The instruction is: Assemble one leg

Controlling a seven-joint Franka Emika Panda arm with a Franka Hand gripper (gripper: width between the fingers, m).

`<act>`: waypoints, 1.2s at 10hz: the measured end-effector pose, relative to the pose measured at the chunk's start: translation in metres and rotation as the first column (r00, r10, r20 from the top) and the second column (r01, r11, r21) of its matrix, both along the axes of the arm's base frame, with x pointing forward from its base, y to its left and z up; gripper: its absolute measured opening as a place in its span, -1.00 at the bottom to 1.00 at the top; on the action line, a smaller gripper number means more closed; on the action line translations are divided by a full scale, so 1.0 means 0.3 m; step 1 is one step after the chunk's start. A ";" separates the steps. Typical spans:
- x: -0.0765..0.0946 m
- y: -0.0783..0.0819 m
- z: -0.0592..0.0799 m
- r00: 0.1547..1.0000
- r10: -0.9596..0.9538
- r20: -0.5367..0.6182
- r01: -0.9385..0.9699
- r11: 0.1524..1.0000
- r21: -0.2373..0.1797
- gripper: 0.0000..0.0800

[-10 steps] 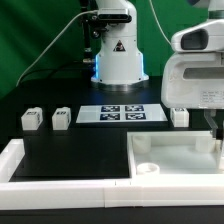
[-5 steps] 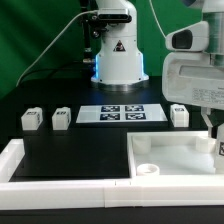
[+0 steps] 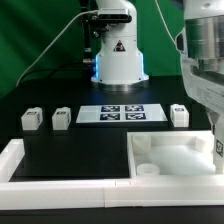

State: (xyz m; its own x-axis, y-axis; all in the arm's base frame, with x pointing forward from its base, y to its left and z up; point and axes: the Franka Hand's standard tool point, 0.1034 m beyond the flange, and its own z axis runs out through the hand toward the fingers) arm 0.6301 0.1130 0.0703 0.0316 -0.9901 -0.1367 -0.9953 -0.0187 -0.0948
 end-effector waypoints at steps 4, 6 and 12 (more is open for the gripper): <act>-0.006 0.005 -0.006 0.999 0.039 -0.001 -0.039 0.999 -0.004 0.32; -0.006 0.003 -0.007 0.927 0.374 0.035 -0.372 0.927 -0.048 0.61; -0.012 0.021 -0.010 0.471 0.881 0.036 -0.868 0.470 -0.157 0.62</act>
Offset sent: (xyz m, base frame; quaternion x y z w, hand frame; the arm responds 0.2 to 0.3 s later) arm 0.0000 0.0000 0.0000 0.0000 0.0000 0.0000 1.0000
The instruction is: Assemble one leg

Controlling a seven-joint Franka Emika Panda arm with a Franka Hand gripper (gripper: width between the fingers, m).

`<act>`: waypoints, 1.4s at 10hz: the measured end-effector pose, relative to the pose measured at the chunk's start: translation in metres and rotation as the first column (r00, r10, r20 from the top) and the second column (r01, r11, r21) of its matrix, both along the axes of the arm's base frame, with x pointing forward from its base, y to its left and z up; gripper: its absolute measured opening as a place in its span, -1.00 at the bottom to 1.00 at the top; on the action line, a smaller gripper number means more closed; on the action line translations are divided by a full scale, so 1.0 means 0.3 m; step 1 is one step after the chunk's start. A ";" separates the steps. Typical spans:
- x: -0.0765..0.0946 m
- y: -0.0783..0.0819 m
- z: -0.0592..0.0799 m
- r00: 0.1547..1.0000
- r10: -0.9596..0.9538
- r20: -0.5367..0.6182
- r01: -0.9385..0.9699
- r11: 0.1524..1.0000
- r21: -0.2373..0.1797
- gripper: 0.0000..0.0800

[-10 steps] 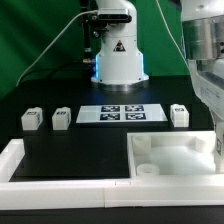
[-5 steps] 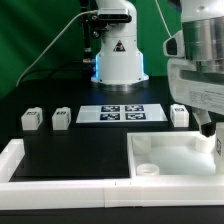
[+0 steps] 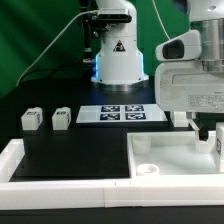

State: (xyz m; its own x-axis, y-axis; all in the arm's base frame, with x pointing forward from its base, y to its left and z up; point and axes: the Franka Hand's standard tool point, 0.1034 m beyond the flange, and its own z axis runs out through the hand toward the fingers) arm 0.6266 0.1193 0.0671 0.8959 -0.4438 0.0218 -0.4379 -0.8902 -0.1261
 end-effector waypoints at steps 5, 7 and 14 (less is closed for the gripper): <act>0.026 0.003 0.006 0.891 0.454 0.004 -0.450 0.886 -0.107 0.31; 0.026 0.004 0.005 0.943 0.332 0.004 -0.330 0.939 -0.096 -0.03; 0.028 -0.014 0.003 0.913 -0.408 -0.021 0.407 0.912 -0.041 -0.27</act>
Offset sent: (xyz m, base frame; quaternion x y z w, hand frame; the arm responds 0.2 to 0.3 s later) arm 0.0000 0.0000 0.0000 0.0000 0.0000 -0.2667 0.9638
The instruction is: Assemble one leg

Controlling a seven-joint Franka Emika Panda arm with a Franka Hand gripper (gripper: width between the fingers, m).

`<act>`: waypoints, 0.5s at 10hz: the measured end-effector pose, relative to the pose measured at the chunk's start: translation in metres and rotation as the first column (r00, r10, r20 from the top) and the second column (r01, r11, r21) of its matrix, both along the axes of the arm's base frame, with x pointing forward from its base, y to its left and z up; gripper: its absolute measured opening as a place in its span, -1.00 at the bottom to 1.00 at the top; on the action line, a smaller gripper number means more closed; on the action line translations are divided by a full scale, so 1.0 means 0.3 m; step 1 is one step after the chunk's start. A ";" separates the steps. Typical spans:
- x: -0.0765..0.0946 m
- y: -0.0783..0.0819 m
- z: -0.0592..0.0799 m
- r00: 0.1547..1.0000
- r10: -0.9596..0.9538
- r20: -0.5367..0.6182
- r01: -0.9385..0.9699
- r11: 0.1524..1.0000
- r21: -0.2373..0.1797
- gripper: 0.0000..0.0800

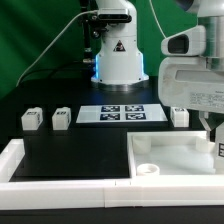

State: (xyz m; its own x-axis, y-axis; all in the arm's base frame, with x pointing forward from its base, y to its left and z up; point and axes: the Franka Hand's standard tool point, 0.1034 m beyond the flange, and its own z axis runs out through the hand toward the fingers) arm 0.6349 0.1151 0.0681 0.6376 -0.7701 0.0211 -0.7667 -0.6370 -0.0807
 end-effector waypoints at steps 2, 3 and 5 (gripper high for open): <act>-0.005 -0.002 -0.001 0.961 -0.275 -0.013 0.275 0.961 0.035 -0.27; -0.009 -0.001 -0.002 0.916 -0.401 -0.027 0.402 0.914 0.061 -0.27; -0.012 0.002 -0.002 0.802 -0.595 -0.062 0.598 0.796 0.092 -0.27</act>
Offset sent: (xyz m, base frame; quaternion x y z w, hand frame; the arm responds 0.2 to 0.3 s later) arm -0.0015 0.0009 -0.0030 0.0320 -0.0036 0.2773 0.9602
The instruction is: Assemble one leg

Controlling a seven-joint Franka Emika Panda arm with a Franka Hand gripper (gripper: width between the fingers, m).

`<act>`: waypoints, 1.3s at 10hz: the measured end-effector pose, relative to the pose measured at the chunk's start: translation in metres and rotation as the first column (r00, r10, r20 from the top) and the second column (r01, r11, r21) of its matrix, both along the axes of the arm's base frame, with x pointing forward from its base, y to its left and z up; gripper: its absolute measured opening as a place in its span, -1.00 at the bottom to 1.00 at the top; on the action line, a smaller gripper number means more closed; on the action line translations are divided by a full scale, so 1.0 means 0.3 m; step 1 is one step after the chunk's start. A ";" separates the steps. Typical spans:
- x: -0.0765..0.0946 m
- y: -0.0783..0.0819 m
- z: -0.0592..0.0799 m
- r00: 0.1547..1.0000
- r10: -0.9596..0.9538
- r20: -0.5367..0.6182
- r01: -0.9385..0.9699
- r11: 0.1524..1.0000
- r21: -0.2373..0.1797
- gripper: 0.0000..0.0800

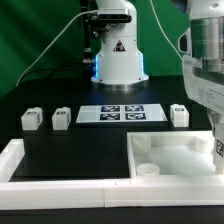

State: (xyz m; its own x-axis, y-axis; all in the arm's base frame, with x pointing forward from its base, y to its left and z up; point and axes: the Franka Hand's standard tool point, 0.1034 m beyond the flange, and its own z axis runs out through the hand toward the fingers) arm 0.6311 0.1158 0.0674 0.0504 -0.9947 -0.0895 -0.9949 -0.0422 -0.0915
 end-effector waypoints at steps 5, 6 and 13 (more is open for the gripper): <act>-0.004 -0.002 -0.001 0.951 -0.308 -0.011 0.308 0.950 0.057 -0.25; -0.005 -0.001 -0.004 0.951 -0.308 -0.012 0.308 0.950 0.057 -0.25; -0.007 0.007 0.012 0.976 -0.219 0.007 0.218 0.974 0.063 0.62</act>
Offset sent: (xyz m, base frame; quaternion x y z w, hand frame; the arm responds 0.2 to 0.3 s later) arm -0.0014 -0.0009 -0.0051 0.0204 -0.0034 0.1898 0.9816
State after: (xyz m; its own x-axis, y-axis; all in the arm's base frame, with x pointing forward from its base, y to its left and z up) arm 0.6290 0.1180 0.0710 -0.1659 -0.9744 -0.1521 -0.9780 0.1823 -0.1012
